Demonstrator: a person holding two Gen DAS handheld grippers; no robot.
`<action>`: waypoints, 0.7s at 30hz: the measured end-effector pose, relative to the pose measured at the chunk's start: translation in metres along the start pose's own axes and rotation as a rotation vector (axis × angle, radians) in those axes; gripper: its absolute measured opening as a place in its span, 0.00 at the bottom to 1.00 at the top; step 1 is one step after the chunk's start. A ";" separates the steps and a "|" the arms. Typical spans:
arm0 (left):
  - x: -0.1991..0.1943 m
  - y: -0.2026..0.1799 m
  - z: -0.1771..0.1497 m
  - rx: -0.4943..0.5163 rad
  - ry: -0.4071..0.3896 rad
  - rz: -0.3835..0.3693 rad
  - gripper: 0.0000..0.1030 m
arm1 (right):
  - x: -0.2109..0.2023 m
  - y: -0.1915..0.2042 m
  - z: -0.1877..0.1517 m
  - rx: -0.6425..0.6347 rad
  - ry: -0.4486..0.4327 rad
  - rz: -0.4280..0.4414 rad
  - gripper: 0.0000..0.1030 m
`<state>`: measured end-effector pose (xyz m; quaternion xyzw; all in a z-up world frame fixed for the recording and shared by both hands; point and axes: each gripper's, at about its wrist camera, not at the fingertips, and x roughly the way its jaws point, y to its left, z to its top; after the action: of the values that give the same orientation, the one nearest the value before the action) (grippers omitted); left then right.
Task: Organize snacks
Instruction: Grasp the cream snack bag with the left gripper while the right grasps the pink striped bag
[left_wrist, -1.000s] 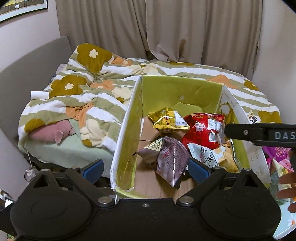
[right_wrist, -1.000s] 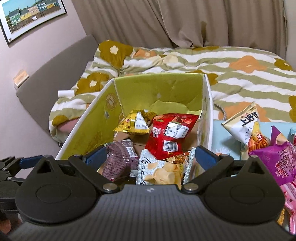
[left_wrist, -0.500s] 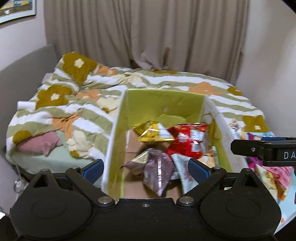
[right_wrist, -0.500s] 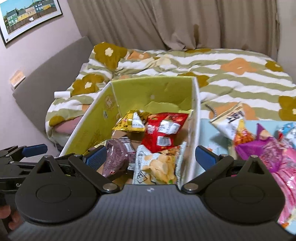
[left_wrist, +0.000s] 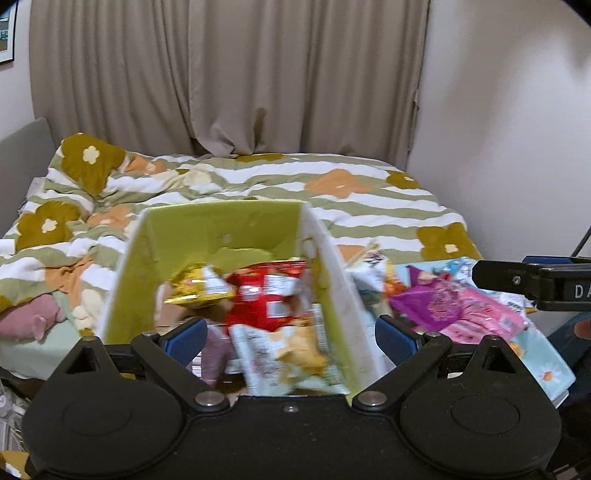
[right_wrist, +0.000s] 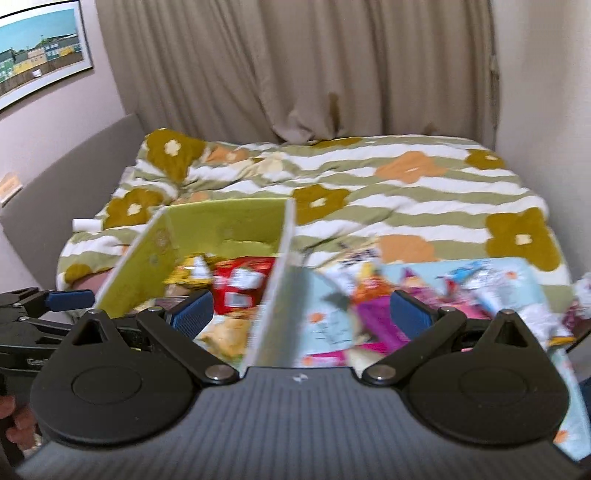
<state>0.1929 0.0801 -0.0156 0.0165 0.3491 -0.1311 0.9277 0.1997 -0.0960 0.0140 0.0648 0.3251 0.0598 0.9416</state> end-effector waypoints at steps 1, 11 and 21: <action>0.001 -0.009 0.000 -0.007 0.003 -0.005 0.96 | -0.003 -0.012 0.001 -0.001 -0.001 -0.010 1.00; 0.035 -0.088 -0.009 -0.070 0.106 -0.048 0.96 | -0.007 -0.110 0.001 -0.047 0.042 -0.008 1.00; 0.082 -0.142 -0.035 -0.129 0.212 -0.021 0.96 | 0.034 -0.164 -0.008 -0.118 0.154 0.100 1.00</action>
<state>0.1929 -0.0712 -0.0870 -0.0330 0.4532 -0.1155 0.8833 0.2332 -0.2510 -0.0393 0.0208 0.3888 0.1306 0.9118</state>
